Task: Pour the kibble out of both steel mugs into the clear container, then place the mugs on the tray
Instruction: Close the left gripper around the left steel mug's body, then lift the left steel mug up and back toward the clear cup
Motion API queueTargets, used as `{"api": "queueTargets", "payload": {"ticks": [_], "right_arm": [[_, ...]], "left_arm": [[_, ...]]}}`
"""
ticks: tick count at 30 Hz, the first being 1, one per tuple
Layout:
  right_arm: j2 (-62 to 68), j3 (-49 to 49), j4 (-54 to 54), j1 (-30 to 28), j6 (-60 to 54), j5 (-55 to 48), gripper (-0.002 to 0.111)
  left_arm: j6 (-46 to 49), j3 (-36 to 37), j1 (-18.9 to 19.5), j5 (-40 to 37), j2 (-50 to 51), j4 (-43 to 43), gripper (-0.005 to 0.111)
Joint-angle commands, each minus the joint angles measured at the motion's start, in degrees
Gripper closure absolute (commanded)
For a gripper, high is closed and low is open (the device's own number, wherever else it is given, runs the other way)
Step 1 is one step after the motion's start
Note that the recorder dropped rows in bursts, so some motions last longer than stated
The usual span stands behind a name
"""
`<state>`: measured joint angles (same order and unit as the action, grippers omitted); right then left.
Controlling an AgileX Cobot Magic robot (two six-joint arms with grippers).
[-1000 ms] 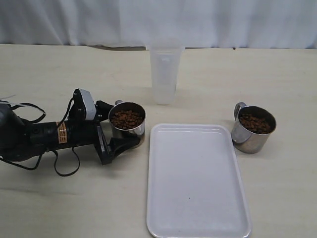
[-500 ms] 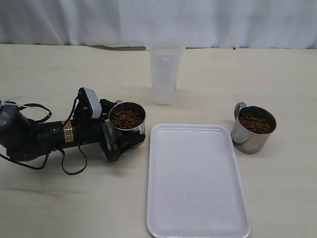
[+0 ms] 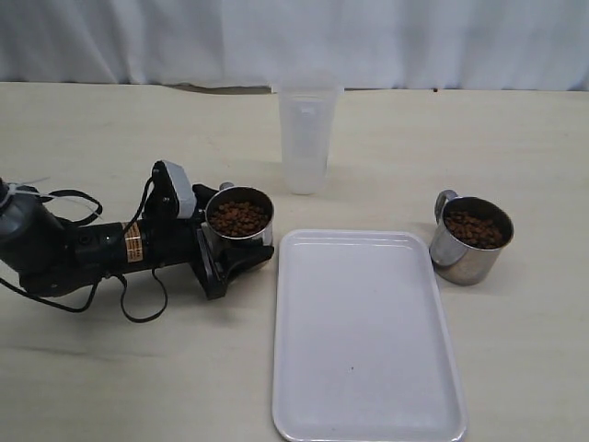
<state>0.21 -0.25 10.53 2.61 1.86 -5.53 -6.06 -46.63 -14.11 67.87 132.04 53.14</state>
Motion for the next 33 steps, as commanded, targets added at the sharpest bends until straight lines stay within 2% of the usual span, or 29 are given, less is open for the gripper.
{"api": "queueTargets", "payload": {"ticks": [1,5,9,17,22,28,33], "right_arm": [[-0.2,0.3,0.4,0.2,0.2,-0.3,0.103],[-0.2,0.3,0.4,0.2,0.2,-0.3,0.103],[-0.2,0.3,0.4,0.2,0.2,-0.3,0.103],[-0.2,0.3,0.4,0.2,0.2,-0.3,0.103],[-0.2,0.3,0.4,0.2,0.2,-0.3,0.103],[-0.2,0.3,0.4,0.2,0.2,-0.3,0.103],[-0.2,0.3,0.4,0.2,0.2,-0.3,0.103]], "left_arm": [[0.2,-0.2,0.2,0.2,0.0,-1.4,0.107],[-0.2,-0.2,2.4,0.2,-0.6,-0.4,0.107],[-7.4,-0.2,4.1,-0.4,-4.3,3.0,0.107],[-14.1,-0.2,4.7,-11.0,-14.8,3.7,0.107],[-16.3,-0.2,4.8,-13.5,-20.1,3.7,0.107],[-24.1,-6.2,4.8,-22.6,-22.2,8.7,0.107],[-35.7,-15.6,4.8,-27.3,-22.2,19.5,0.107]]}}
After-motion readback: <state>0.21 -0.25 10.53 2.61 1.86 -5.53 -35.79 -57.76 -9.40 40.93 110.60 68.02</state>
